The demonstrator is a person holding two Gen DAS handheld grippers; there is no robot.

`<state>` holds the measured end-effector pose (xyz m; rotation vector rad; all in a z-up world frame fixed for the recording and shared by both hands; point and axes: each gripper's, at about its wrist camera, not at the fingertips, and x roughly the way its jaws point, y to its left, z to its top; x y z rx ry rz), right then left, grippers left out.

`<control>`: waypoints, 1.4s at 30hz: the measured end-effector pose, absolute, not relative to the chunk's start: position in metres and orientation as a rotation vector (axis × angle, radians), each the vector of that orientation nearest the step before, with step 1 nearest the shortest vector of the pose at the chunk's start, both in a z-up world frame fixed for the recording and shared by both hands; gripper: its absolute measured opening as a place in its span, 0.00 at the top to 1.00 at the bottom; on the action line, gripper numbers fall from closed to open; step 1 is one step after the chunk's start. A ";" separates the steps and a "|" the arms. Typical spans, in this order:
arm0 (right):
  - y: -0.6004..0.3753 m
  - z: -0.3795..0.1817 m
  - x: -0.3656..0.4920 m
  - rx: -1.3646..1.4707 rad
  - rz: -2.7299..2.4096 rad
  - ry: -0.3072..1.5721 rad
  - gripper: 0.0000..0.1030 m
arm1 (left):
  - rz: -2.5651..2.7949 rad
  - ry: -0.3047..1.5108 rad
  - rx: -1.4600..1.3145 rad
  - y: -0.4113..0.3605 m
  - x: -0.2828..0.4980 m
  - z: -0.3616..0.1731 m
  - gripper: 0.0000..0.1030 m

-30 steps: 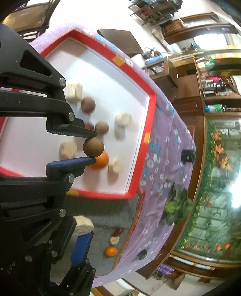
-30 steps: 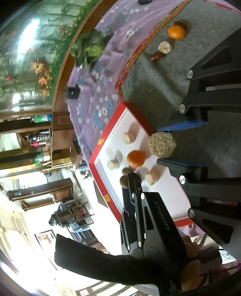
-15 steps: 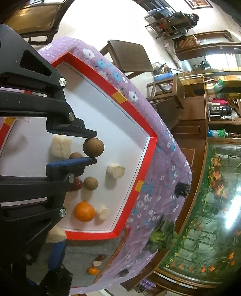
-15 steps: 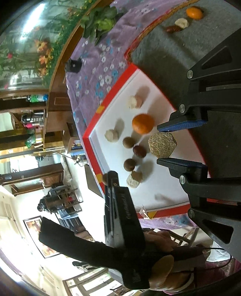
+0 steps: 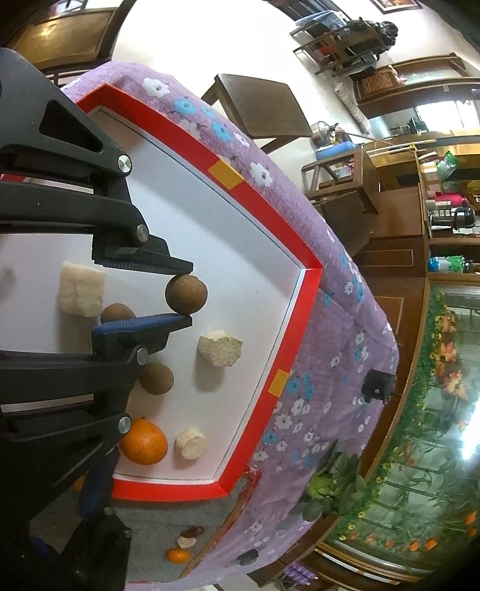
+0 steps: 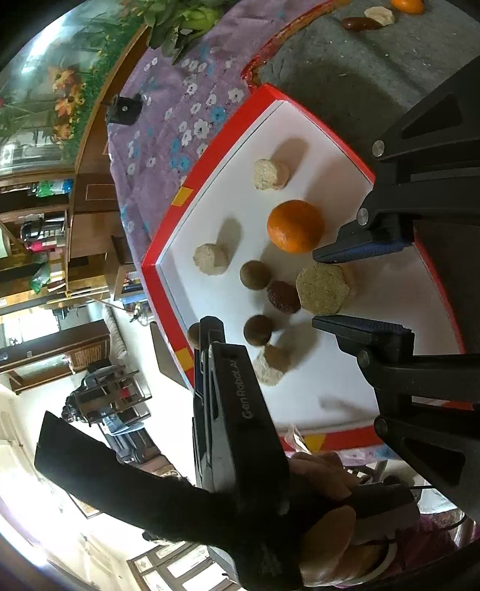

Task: Organize fruits
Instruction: 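Carry the kiwi and tan cake into the white tray and open both tools, then move both open tools back over the remaining items on the mat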

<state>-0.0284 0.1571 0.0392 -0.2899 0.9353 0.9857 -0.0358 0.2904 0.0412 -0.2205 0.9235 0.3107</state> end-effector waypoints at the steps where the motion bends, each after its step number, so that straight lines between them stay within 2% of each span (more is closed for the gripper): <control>1: 0.158 0.039 -0.026 -0.287 0.985 0.935 0.73 | 0.312 0.926 -0.220 0.290 -0.035 0.040 0.80; 15: 0.175 0.034 -0.029 -0.319 1.017 0.914 0.73 | 0.328 0.982 -0.223 0.291 -0.021 0.026 0.80; 21: 0.168 0.036 -0.030 -0.273 1.037 0.920 0.70 | 0.338 1.001 -0.224 0.291 -0.019 0.022 0.80; 23: 0.167 0.039 -0.032 -0.268 1.036 0.914 0.70 | 0.338 1.004 -0.229 0.292 -0.019 0.021 0.76; 25: 0.163 0.043 -0.033 -0.258 1.038 0.905 0.70 | 0.339 0.993 -0.231 0.292 -0.020 0.023 0.62; 27: 0.160 0.045 -0.034 -0.245 1.043 0.905 0.70 | 0.340 0.978 -0.235 0.292 -0.021 0.025 0.52; 42: 0.113 0.062 -0.042 -0.176 0.988 0.860 0.65 | 0.321 0.896 -0.178 0.254 -0.041 0.057 0.49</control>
